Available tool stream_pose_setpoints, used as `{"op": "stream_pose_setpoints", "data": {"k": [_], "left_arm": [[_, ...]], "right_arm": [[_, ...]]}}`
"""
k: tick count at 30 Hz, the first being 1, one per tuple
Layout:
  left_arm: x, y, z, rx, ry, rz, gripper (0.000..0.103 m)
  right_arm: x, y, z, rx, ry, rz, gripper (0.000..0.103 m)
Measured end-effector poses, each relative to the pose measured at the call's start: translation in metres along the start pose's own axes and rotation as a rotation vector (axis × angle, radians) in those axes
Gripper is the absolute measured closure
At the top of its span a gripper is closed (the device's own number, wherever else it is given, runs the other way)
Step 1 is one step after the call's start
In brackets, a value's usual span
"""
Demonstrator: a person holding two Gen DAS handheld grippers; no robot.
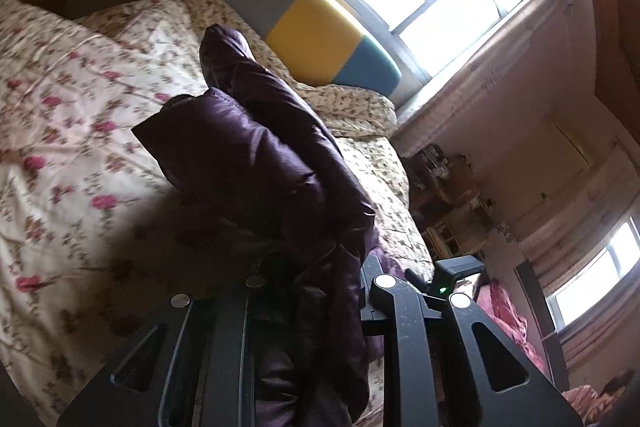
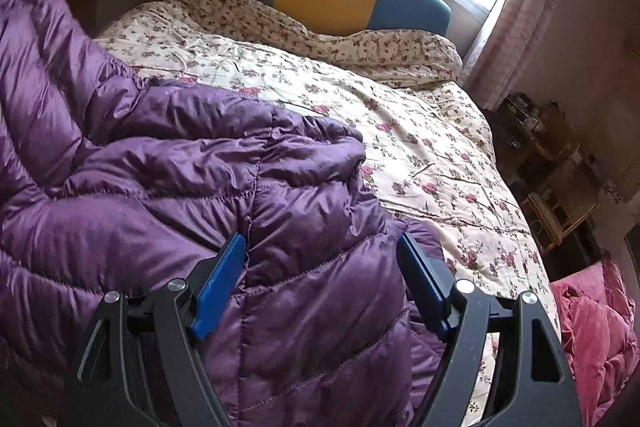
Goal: Fold large clothes
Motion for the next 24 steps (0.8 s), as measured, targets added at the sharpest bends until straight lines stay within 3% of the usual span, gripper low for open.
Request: {"op": "stream_pose_setpoints", "data": {"k": [10, 16, 24], "left_arm": [[0.060, 0.002, 0.067, -0.088, 0.057, 0.082, 0.083], [0.088, 0.028, 0.129, -0.192, 0.084, 0.123, 0.083], [0.092, 0.063, 0.194, -0.295, 0.083, 0.108, 0.083]], "right_arm": [[0.019, 0.004, 0.012, -0.034, 0.002, 0.011, 0.023], [0.043, 0.005, 0.018, -0.056, 0.018, 0.045, 0.023], [0.068, 0.014, 0.024, -0.075, 0.018, 0.089, 0.020]]}}
Point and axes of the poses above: each gripper's, at about its wrist camera, not at the fingertips, and z roughly the way its jaws point, x to its right, y to its underside, the point moved 9 cm from there along z, roughly the way its jaws point, and after that the axes turned 5 degrees about z, right-handed, at the moved point
